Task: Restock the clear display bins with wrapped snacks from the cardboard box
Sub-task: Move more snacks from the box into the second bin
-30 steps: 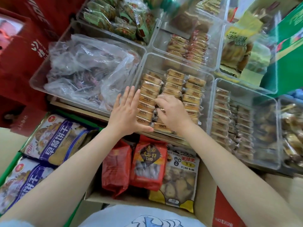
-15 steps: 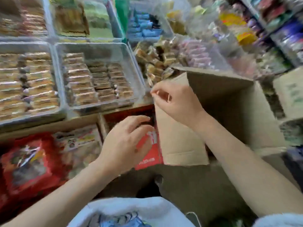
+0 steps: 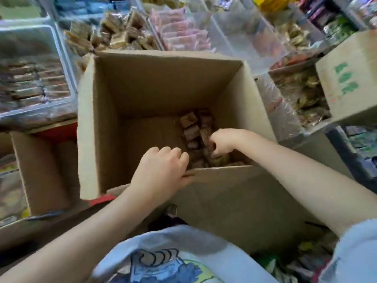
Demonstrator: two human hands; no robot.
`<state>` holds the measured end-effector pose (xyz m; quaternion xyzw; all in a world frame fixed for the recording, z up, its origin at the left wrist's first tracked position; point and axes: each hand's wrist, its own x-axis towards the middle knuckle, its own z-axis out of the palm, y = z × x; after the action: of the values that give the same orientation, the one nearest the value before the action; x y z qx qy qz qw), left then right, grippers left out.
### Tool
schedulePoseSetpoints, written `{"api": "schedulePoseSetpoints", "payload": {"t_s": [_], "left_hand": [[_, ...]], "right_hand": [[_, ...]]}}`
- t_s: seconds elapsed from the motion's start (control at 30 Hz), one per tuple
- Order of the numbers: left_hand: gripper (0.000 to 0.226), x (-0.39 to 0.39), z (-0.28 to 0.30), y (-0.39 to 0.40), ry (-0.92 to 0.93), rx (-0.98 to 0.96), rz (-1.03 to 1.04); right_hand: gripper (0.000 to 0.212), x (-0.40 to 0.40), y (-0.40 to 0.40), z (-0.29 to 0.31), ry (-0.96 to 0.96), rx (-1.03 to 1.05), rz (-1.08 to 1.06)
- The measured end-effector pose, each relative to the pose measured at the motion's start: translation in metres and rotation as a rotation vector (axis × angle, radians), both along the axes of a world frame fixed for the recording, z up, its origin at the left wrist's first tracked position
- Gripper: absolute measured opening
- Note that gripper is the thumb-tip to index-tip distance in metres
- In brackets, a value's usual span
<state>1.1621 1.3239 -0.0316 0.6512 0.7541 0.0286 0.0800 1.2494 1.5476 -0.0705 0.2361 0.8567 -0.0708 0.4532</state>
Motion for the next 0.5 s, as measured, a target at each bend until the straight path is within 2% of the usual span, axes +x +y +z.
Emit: {"api": "schedulePoseSetpoints", "payload": {"t_s": [0.1, 0.17, 0.23, 0.3, 0.4, 0.47, 0.5], "left_hand": [[0.064, -0.008, -0.005, 0.009, 0.019, -0.018, 0.093], [0.062, -0.003, -0.012, 0.004, 0.027, -0.007, 0.086], [0.056, 0.001, -0.019, -0.002, 0.045, 0.041, 0.059], [0.052, 0.003, -0.024, -0.004, 0.047, 0.059, 0.035], [0.053, 0.003, -0.025, -0.002, 0.039, 0.071, 0.033], [0.06, 0.003, -0.025, -0.004, 0.016, 0.093, 0.055], [0.067, 0.004, -0.024, -0.005, -0.019, 0.115, 0.076]], "right_hand": [[0.047, 0.009, 0.007, -0.032, -0.331, -0.043, 0.119], [0.055, 0.015, 0.013, -0.047, -0.366, -0.045, 0.167], [0.071, 0.021, 0.02, -0.057, -0.288, -0.072, 0.167], [0.074, 0.024, 0.021, -0.059, -0.215, -0.095, 0.183], [0.048, 0.015, 0.023, -0.05, -0.057, -0.133, 0.152], [0.038, 0.002, 0.028, -0.033, 0.135, -0.22, -0.003], [0.04, -0.006, 0.03, -0.022, 0.245, -0.29, -0.102]]}}
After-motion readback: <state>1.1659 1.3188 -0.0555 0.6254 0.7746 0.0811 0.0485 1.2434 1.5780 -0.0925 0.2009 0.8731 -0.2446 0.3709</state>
